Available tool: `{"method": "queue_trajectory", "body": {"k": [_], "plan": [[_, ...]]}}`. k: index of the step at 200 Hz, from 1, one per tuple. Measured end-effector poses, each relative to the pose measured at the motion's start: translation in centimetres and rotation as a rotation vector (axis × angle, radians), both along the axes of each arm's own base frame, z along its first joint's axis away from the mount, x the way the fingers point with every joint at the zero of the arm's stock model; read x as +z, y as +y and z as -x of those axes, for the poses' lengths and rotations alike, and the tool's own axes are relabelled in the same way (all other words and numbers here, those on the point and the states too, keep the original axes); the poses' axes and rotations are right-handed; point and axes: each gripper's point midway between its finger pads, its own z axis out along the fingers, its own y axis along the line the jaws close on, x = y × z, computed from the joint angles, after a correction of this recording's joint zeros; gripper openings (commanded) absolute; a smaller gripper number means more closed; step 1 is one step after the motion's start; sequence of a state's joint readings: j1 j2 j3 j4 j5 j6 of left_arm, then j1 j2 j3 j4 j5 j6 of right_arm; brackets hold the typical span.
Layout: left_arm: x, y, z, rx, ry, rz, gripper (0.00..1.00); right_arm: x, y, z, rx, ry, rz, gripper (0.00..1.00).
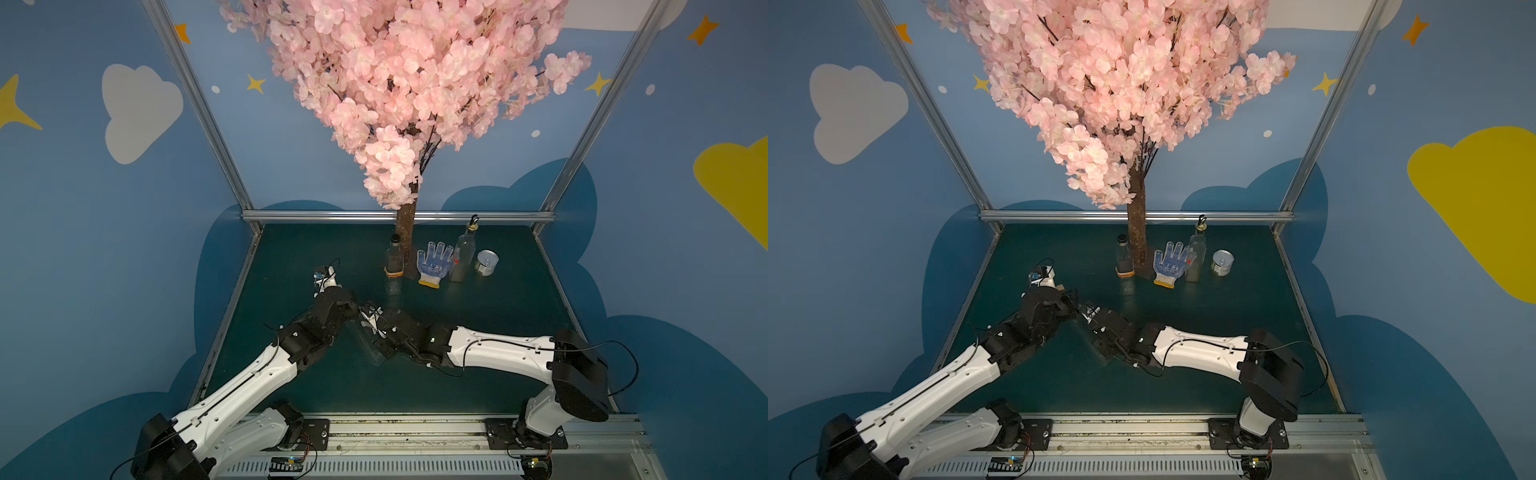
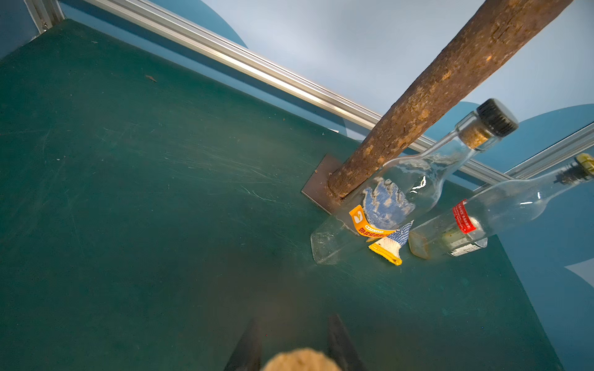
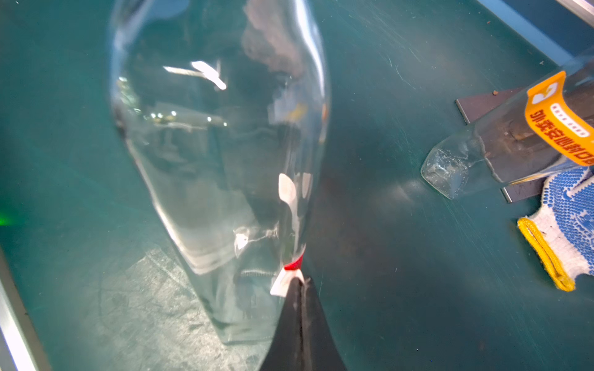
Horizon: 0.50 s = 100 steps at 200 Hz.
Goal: Remove the label from the bottle
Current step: Tear open the label from the bottle.
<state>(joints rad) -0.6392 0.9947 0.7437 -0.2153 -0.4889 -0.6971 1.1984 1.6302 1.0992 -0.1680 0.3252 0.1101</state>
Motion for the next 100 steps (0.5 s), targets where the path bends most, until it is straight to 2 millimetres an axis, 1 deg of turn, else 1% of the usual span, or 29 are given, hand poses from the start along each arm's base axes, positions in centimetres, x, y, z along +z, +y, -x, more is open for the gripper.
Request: {"method": "queue_trajectory", "body": {"k": [53,100], "plan": [[0.01,-0.12,-0.11,-0.018,-0.001,0.0,0.02,-0.04,-0.12,-0.14,0.005,-0.007,0.008,0.0],[-0.03,-0.26,-0.15,-0.04,-0.006,-0.001,0.02,0.08,-0.6,-0.94,-0.011,-0.024,0.019,0.0]]}}
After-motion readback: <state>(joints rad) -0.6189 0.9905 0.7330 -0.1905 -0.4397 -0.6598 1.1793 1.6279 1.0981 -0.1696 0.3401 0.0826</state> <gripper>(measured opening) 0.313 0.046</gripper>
